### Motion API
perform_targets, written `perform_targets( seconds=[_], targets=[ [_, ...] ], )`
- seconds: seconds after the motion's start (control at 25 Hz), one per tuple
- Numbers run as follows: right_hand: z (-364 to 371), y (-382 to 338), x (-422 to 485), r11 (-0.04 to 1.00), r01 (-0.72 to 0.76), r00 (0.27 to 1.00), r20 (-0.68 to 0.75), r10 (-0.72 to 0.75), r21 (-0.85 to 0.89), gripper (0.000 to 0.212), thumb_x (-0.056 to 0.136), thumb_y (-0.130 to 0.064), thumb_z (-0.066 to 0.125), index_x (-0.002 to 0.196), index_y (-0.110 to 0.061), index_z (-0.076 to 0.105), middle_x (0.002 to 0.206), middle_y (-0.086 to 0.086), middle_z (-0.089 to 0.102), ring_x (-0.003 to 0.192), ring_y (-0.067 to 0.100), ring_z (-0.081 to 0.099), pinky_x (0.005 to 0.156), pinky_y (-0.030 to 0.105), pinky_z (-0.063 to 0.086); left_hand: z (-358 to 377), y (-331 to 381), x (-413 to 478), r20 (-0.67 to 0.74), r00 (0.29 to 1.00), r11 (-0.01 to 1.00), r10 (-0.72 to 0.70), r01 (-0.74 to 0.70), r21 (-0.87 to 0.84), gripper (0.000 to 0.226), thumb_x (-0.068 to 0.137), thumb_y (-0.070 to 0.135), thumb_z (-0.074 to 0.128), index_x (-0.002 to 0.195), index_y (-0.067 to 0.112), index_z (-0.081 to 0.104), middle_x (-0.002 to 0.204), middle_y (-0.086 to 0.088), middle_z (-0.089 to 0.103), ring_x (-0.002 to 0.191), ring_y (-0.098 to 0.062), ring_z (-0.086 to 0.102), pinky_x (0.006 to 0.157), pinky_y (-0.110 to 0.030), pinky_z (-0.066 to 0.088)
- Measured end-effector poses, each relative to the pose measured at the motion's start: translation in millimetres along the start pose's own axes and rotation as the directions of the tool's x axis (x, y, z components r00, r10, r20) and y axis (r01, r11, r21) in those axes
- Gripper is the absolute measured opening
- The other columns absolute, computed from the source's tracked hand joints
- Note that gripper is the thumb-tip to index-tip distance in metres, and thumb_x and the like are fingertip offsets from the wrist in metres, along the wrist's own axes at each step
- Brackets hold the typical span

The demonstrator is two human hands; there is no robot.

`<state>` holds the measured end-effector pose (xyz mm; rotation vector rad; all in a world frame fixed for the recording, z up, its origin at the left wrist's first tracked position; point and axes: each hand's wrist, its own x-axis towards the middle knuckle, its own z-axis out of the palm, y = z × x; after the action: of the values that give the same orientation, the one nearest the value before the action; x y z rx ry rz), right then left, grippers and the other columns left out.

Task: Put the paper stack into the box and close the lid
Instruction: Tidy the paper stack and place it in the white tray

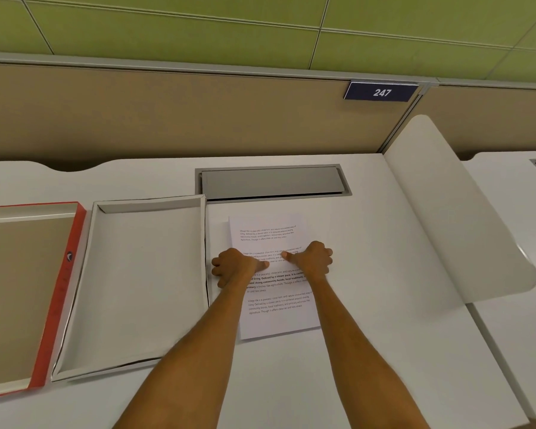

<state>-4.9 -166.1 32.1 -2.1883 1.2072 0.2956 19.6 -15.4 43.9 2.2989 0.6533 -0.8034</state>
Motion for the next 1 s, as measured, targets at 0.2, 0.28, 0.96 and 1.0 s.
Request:
perform_targets(
  seconds=[0.2,0.28,0.96,1.0],
  targets=[
    [-6.7,2.1,-2.2,0.993,0.028,1.0,-0.004,-0.029,-0.11,0.095,0.064,-0.063,0.079,0.129,-0.005,0.041,0.13,0.016,0.054,0.122,0.034,0.053,0.102,0.046,0.041,1.5,-1.2,-10.3,-0.021,0.999,0.999,0.033,-0.034,-0.042,0.08,0.064,0.045,0.088,0.125,0.008,0.053,0.131,-0.017,0.054,0.121,-0.035,0.053,0.097,-0.046,0.048],
    [-9.0,3.1,-1.9,0.995,0.049,0.999,0.01,-0.048,-0.084,0.096,0.063,-0.06,0.081,0.129,-0.002,0.04,0.132,0.018,0.052,0.124,0.035,0.051,0.103,0.047,0.041,1.6,-3.5,-11.3,-0.031,0.998,0.995,0.061,-0.064,-0.072,0.074,0.066,0.044,0.087,0.122,0.008,0.054,0.127,-0.014,0.06,0.118,-0.035,0.057,0.096,-0.045,0.049],
    [-0.1,10.0,-17.4,0.996,0.078,0.996,0.047,-0.079,0.032,0.086,0.059,-0.048,0.089,0.122,-0.005,0.049,0.125,0.014,0.058,0.116,0.033,0.059,0.096,0.045,0.052,18.4,-14.6,-15.9,-0.127,0.98,0.947,0.156,-0.185,-0.264,0.058,0.069,0.035,0.087,0.11,0.003,0.06,0.113,-0.015,0.071,0.096,-0.031,0.072,0.072,-0.039,0.062],
    [0.0,9.6,-19.4,0.996,0.084,0.996,0.029,-0.085,0.023,0.086,0.06,-0.048,0.089,0.122,-0.004,0.048,0.124,0.014,0.059,0.115,0.032,0.06,0.094,0.043,0.053,17.6,-14.3,-15.4,-0.119,0.981,0.948,0.155,-0.181,-0.263,0.057,0.069,0.035,0.087,0.108,0.004,0.061,0.112,-0.015,0.072,0.094,-0.031,0.073,0.07,-0.038,0.062]
  ],
)
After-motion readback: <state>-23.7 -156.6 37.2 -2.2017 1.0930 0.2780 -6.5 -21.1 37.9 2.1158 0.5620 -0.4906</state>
